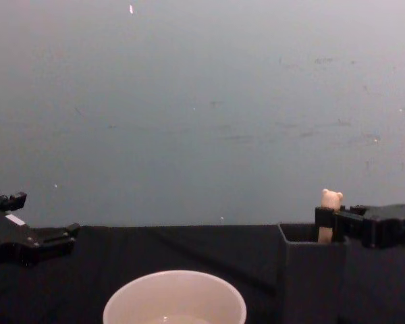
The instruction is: Pick up the stirring spoon with one hand, stir inside the cup, then place it back in its original position.
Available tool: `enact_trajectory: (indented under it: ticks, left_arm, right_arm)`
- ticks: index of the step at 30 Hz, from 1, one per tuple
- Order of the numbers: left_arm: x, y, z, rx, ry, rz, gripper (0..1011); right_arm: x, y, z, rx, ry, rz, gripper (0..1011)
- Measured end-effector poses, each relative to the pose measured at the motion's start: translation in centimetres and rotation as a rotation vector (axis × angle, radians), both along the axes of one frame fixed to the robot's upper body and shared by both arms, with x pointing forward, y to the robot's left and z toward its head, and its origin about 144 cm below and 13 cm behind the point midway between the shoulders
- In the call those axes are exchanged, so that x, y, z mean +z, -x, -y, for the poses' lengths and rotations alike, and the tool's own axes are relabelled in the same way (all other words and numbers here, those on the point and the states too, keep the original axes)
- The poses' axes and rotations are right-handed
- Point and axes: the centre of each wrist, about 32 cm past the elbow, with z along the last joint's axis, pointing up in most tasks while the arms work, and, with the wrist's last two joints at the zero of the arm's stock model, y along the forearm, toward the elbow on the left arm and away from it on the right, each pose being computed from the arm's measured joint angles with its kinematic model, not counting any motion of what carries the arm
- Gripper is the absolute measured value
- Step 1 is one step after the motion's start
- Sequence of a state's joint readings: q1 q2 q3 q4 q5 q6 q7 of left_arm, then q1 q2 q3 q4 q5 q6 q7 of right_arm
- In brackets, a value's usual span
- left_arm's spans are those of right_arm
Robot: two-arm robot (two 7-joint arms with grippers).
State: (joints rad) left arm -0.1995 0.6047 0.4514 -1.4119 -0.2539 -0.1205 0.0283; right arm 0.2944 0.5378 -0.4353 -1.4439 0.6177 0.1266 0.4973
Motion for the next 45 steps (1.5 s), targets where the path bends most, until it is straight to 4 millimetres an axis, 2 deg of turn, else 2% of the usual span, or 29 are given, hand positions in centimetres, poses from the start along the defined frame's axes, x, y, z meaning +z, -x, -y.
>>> enact_trajectory:
  ticks: [20, 25, 27, 28, 29, 35, 36, 37, 45]
  left_arm:
    - [0.0, 0.0, 0.0, 0.0, 0.0, 0.0, 1002]
    - [0.0, 0.0, 0.0, 0.0, 0.0, 0.0, 1001]
    - [0.0, 0.0, 0.0, 0.0, 0.0, 0.0, 1001]
    - [0.0, 0.0, 0.0, 0.0, 0.0, 0.0, 1001]
    - [0.0, 0.0, 0.0, 0.0, 0.0, 0.0, 1001]
    - [0.0, 0.0, 0.0, 0.0, 0.0, 0.0, 1001]
    - [0.0, 0.0, 0.0, 0.0, 0.0, 0.0, 1001]
    - [0.0, 0.0, 0.0, 0.0, 0.0, 0.0, 1002]
    - [0.0, 0.0, 0.0, 0.0, 0.0, 0.0, 1002]
  right_arm:
    - [0.02, 0.0, 0.05, -0.001, 0.0, 0.001, 207]
    - [0.03, 0.0, 0.06, -0.001, 0.0, 0.001, 367]
    - [0.04, 0.0, 0.06, -0.001, 0.0, 0.001, 387]
    - [0.04, 0.0, 0.05, -0.001, 0.0, 0.001, 448]
    - [0.04, 0.0, 0.05, -0.001, 0.0, 0.002, 462]
    - [0.06, 0.01, 0.04, 0.0, -0.001, 0.002, 689]
    - [0.06, 0.01, 0.04, 0.0, -0.001, 0.002, 689]
    - [0.06, 0.01, 0.04, 0.0, -0.001, 0.002, 746]
    - [0.06, 0.01, 0.04, 0.0, -0.002, 0.003, 957]
